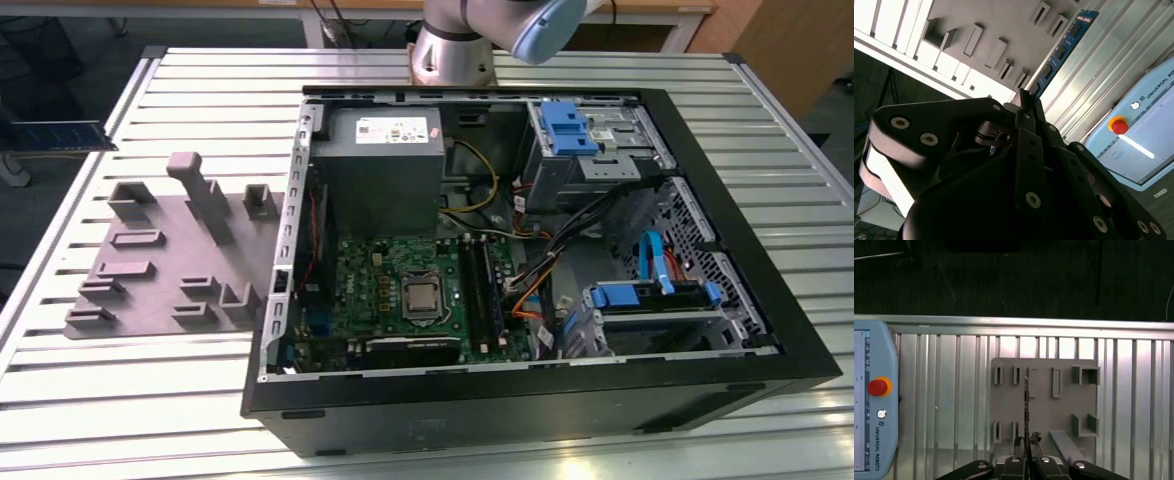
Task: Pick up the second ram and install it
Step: 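Pick up the second ram and move it above second insertion slot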
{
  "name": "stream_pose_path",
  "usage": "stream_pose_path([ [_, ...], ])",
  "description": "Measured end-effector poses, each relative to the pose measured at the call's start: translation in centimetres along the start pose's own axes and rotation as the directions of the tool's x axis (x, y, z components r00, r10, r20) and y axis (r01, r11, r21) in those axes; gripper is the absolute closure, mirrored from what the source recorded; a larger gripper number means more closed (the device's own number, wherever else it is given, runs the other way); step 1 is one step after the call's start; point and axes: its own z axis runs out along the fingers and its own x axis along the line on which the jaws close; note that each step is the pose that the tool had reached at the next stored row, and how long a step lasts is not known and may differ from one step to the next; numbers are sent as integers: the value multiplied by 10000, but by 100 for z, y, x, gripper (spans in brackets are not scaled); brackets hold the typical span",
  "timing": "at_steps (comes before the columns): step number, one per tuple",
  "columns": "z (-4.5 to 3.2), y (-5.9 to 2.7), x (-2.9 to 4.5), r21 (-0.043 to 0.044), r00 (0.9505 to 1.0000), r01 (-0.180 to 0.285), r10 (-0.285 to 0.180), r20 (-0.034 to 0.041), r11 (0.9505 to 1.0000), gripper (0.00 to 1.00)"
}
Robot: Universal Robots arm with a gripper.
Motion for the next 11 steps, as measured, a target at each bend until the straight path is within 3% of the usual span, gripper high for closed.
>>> stream_pose_path([
  [11, 0, -126, 1, 1, 10000, 0, 0, 1, 10000, 86],
])
